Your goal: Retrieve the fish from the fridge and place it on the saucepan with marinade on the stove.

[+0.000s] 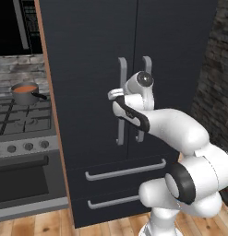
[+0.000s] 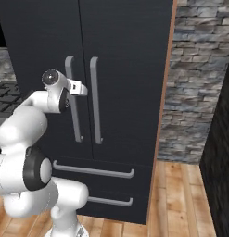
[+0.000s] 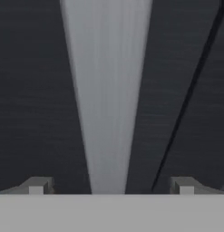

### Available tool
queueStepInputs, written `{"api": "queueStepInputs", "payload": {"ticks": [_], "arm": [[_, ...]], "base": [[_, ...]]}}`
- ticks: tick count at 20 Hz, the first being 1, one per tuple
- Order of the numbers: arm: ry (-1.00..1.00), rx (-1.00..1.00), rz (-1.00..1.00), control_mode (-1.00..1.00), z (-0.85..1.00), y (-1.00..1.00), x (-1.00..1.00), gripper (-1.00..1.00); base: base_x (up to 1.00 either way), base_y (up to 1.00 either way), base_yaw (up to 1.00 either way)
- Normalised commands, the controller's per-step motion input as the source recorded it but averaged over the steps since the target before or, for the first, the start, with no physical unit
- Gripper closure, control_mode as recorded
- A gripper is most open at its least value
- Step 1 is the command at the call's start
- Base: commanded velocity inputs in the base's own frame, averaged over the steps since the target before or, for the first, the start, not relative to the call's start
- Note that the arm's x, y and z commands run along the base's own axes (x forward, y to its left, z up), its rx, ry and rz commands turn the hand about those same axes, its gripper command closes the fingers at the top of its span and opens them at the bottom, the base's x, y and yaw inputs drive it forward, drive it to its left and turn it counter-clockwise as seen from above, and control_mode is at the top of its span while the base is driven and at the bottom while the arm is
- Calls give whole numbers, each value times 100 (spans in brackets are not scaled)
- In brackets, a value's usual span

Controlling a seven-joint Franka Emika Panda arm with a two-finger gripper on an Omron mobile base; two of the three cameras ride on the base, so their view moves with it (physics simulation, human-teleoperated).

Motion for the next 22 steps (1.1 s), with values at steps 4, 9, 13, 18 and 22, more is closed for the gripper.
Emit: {"api": "queueStepInputs", "payload": {"ticks": [4, 9, 13, 18, 22], "arm": [[0, 0, 0, -100, -11, 0, 63, -100], [0, 0, 0, -100, -11, 0, 62, -100], [0, 0, 0, -100, -10, 5, 60, -100], [0, 0, 0, -100, -9, 10, 53, 100], [0, 0, 0, -100, 0, 0, 0, 100]], "base": [[0, 0, 0], [0, 0, 0], [0, 0, 0], [0, 0, 0], [0, 0, 0]]}}
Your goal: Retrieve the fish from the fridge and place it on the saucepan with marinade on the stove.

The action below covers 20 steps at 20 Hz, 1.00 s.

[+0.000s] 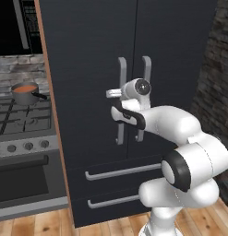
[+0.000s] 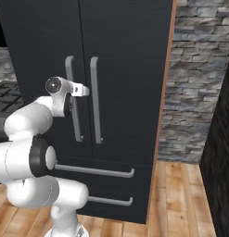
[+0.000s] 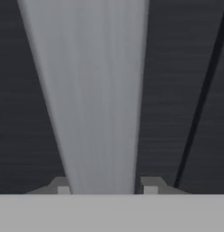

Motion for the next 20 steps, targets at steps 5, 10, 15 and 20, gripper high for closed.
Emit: {"api": "queueStepInputs", "payload": {"ticks": [5, 10, 15, 20], "arm": [[0, 0, 0, -100, 0, 0, 0, 100], [-4, 4, -7, -100, 1, 18, -22, 100], [-4, 10, -9, -100, 1, 57, -54, 100], [-4, 12, -9, -100, 3, 68, -63, 100]], "base": [[0, 0, 0], [0, 0, 0], [0, 0, 0], [0, 0, 0]]}}
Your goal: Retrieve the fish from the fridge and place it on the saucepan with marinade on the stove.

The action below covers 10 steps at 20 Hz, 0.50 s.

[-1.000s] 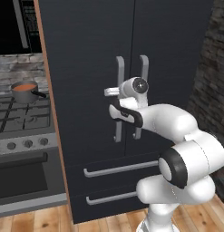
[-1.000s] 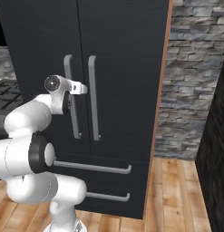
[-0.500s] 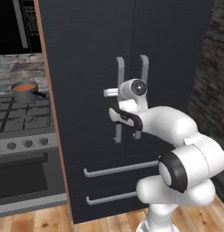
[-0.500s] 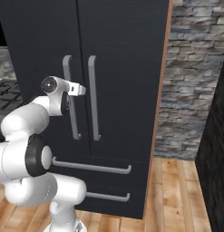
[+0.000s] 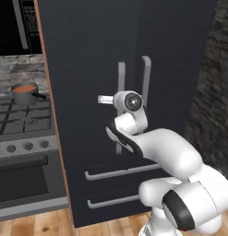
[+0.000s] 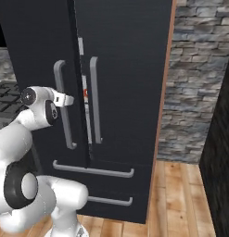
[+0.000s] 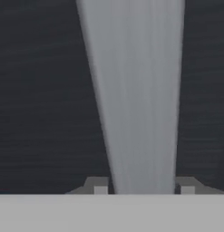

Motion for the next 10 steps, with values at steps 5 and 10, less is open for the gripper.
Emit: {"api": "queueStepInputs", "payload": {"ticks": [5, 10], "arm": [[-2, 10, -11, -100, 1, 76, -64, 100], [-2, 7, -12, -100, 0, 83, -62, 100]], "base": [[0, 0, 0], [0, 0, 0]]}}
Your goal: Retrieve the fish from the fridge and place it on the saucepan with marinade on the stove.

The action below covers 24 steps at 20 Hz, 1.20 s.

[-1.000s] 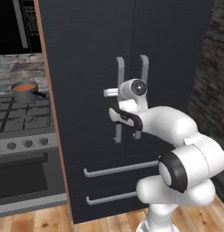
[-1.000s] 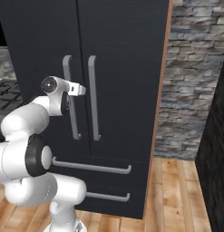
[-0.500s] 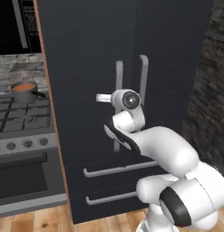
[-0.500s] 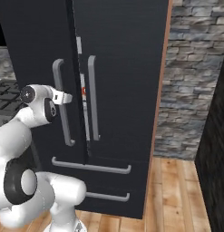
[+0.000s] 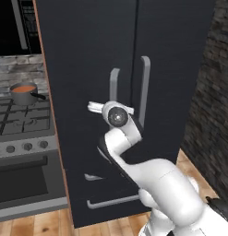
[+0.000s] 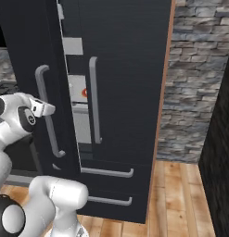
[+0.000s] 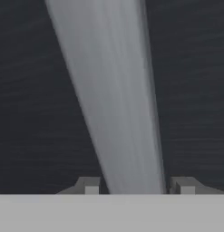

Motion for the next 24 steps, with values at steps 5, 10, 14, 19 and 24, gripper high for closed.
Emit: {"api": "queueStepInputs", "payload": {"ticks": [5, 10, 14, 19, 24], "arm": [[-1, 5, -15, -100, 0, 88, -60, 100], [3, 0, -23, -100, -2, 66, -40, -100], [2, -1, -1, -100, 0, 7, -1, -100], [2, 0, 1, -100, -53, -7, -90, -100], [0, 10, 1, -100, -37, -55, -85, -100]], "base": [[0, 0, 0], [0, 0, 0], [0, 0, 0], [0, 0, 0], [0, 0, 0]]}}
